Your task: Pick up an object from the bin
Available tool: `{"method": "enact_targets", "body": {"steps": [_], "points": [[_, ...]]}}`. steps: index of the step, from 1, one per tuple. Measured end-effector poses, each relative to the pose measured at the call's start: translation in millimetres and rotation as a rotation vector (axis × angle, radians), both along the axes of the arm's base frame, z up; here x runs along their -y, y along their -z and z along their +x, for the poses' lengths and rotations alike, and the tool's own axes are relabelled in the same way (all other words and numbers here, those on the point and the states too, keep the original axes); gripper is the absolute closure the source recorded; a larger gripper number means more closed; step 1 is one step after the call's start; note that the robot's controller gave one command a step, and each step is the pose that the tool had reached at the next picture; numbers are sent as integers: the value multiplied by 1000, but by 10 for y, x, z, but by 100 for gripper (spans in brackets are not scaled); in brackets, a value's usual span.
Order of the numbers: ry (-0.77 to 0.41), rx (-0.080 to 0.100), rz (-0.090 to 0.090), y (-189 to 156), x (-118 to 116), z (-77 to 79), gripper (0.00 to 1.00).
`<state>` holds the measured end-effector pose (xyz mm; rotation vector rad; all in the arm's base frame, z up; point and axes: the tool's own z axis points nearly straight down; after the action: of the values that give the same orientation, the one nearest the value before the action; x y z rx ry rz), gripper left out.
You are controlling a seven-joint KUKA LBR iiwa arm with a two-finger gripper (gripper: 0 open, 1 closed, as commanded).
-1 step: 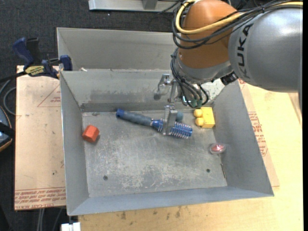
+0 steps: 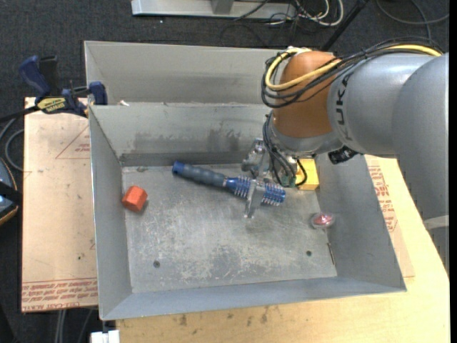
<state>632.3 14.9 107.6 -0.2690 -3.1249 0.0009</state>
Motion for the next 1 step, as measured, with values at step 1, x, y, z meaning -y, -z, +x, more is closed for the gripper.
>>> {"method": "enact_targets", "body": {"steps": [1], "points": [[-1,10,1,-54,-16,24,100]]}}
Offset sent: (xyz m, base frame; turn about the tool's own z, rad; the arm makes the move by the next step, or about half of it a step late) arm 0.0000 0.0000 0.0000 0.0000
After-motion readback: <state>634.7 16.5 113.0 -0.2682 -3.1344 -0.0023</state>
